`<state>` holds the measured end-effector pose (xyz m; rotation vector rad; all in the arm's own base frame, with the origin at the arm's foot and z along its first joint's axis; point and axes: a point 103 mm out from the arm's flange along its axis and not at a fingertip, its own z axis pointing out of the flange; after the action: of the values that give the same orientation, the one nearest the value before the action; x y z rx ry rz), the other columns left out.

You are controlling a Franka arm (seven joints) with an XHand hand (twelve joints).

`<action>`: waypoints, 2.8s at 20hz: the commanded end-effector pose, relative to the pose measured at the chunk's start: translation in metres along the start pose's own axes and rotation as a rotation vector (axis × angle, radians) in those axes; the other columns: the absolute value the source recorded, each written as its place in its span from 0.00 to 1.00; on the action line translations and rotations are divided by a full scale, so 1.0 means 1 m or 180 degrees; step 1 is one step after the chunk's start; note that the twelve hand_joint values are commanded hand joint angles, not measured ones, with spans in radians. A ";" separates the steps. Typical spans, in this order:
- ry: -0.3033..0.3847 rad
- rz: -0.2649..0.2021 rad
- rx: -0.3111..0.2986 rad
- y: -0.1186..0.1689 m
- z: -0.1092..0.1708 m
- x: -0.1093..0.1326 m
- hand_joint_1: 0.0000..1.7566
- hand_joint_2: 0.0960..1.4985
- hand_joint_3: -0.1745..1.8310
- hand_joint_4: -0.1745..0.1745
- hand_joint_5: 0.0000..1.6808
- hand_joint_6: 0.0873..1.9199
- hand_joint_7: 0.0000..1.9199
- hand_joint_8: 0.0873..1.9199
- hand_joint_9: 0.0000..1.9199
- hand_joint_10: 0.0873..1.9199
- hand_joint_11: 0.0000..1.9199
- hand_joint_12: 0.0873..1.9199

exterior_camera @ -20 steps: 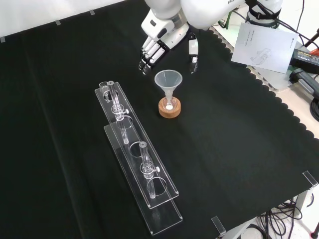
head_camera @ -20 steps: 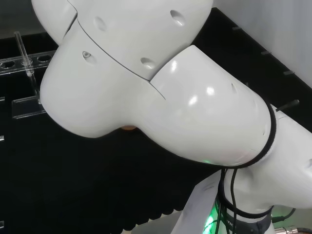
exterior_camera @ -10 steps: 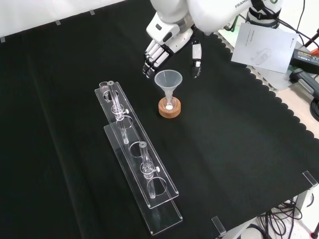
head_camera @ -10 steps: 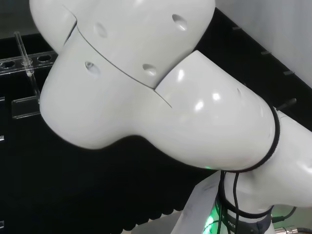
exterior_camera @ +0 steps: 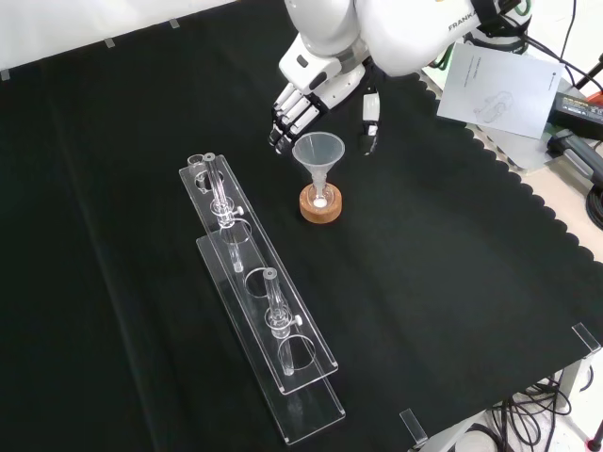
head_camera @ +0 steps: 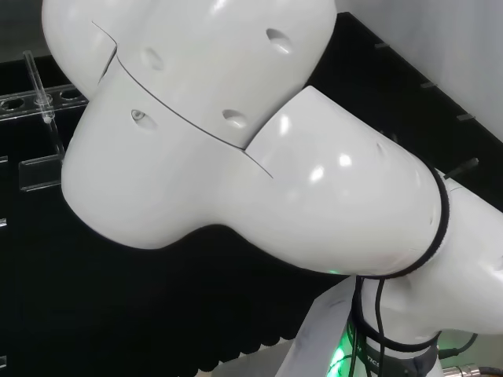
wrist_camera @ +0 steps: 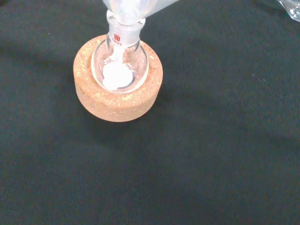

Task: Remove the funnel from the round-bottom flask.

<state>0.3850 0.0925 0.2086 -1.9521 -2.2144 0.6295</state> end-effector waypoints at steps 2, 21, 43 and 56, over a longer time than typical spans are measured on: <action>0.0060 0.0011 0.0076 0.010 0.009 -0.003 0.32 0.45 0.15 0.50 0.00 0.00 0.00 0.15 0.07 0.41 0.16 0.77; -0.0072 -0.0021 0.0324 0.025 0.026 0.002 0.37 0.48 0.17 0.52 0.05 0.00 0.02 0.32 0.15 0.39 0.18 0.76; -0.0617 0.0434 -0.0035 0.037 -0.020 0.035 0.41 0.55 0.30 0.36 0.26 0.00 0.30 0.32 0.54 0.20 0.37 0.62; -0.0487 0.0220 -0.0274 -0.010 -0.076 -0.023 0.41 0.52 0.31 0.37 0.26 0.00 0.28 0.32 0.55 0.18 0.37 0.61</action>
<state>0.4592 0.1555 0.2514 -2.0358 -2.4042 0.6919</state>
